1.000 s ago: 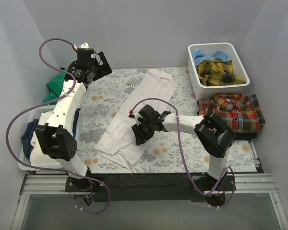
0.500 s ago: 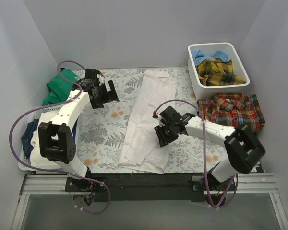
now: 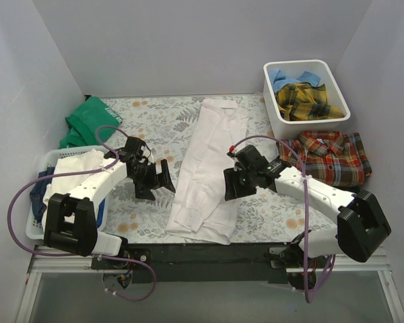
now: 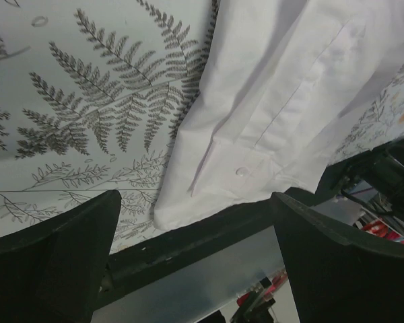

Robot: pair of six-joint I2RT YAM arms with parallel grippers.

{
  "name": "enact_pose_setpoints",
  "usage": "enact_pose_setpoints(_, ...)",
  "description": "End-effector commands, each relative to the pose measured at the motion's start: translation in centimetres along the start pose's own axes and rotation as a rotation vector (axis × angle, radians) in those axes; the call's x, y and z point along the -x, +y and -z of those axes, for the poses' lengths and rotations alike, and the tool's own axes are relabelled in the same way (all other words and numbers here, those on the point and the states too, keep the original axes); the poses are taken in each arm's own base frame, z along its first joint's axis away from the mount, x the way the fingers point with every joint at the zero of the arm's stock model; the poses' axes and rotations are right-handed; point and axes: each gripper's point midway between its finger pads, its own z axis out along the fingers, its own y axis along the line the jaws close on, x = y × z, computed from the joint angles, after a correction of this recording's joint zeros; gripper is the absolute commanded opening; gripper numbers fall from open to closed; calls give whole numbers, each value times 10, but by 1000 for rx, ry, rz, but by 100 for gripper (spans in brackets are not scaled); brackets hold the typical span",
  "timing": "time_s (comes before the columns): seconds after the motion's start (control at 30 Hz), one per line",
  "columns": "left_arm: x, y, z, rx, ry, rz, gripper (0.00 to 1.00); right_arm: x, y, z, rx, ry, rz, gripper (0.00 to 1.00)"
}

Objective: Fold and stack the long sleeve shirts
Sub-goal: Fold the shirt

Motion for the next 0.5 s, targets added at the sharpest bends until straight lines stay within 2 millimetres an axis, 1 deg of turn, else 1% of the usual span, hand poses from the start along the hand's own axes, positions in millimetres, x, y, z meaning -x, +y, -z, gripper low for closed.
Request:
enact_pose_setpoints(0.0,-27,-19,1,-143,89,-5,93,-29,9,-3,92,116,-105,61)
enact_pose_setpoints(0.03,-34,-15,-3,-139,110,12,93,-35,6,-3,94,126,-146,64)
enact_pose_setpoints(0.07,-37,-14,-4,-140,121,21,92,-34,7,-3,111,118,-161,65)
enact_pose_setpoints(0.1,-41,-16,-4,-152,141,29,92,-38,9,-1,139,129,-186,65)
enact_pose_setpoints(0.17,-47,-12,-5,-143,156,44,92,-47,5,2,156,127,-253,68)
enact_pose_setpoints(0.23,-52,-10,-5,-142,168,58,91,-51,10,4,198,119,-295,70)
enact_pose_setpoints(0.27,-56,-10,-6,-145,177,67,91,-67,6,0,202,153,-320,70)
enact_pose_setpoints(0.3,-58,-10,-7,-153,181,77,91,-70,11,-1,236,161,-330,70)
enact_pose_setpoints(0.33,-61,-11,-7,-163,192,85,90,-77,11,-1,249,170,-348,70)
enact_pose_setpoints(0.37,-68,-8,-10,-163,208,95,89,-89,9,-5,250,191,-388,70)
enact_pose_setpoints(0.43,-72,-6,-12,-165,220,110,86,-91,12,-6,282,176,-408,71)
enact_pose_setpoints(0.47,-76,-4,-13,-162,232,117,86,-97,11,-7,283,186,-441,71)
